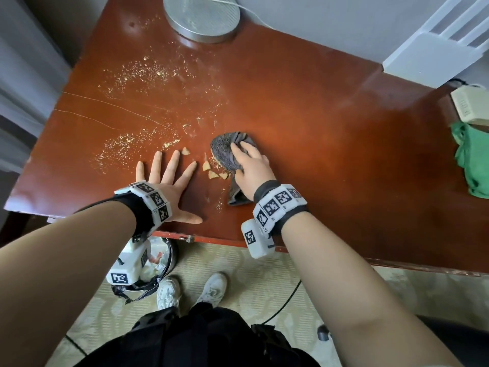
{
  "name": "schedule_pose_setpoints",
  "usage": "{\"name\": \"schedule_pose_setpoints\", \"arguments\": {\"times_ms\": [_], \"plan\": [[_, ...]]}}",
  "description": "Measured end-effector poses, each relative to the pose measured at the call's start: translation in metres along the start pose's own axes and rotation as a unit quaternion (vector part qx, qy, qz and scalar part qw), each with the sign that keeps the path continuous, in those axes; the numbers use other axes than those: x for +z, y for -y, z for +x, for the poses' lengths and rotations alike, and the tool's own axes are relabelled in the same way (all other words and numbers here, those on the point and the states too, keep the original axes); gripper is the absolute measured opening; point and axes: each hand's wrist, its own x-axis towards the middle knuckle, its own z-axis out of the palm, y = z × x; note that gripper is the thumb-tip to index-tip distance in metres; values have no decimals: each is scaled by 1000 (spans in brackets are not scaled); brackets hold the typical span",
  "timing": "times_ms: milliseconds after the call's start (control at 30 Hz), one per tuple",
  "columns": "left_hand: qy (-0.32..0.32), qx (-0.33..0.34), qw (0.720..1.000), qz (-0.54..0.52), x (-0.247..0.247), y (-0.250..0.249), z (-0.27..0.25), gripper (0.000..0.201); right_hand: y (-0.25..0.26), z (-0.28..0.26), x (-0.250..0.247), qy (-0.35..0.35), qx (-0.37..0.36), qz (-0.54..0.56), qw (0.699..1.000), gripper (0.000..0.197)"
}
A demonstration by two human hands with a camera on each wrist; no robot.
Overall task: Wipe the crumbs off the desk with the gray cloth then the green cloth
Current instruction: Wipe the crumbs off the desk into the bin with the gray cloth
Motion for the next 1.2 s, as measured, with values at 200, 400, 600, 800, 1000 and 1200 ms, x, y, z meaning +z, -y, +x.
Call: {"name": "schedule_pose_setpoints", "arguments": {"times_ms": [200,400,600,800,1000,1200], "plan": [[2,-3,1000,-1,1,0,1,123,-68,9,-41,-122,181,41,975,55],[4,-4,1000,-7,1,0,4,124,-60,35,-29,-78,211,-10,974,56],[-6,-6,1000,-10,3,0,6,128,-7,35,-3,12,41,-38,998,58],[-16,5,1000,-11,7,9,-2,122,-16,15,-7,26,-9,-31,999,56],[-8,-23,999,-27,29,78,-26,119,0,2,6,-41,112,-37,992,56],[-7,-38,999,-35,47,152,-43,107,58,-16,45,-48,140,-17,989,57]]}}
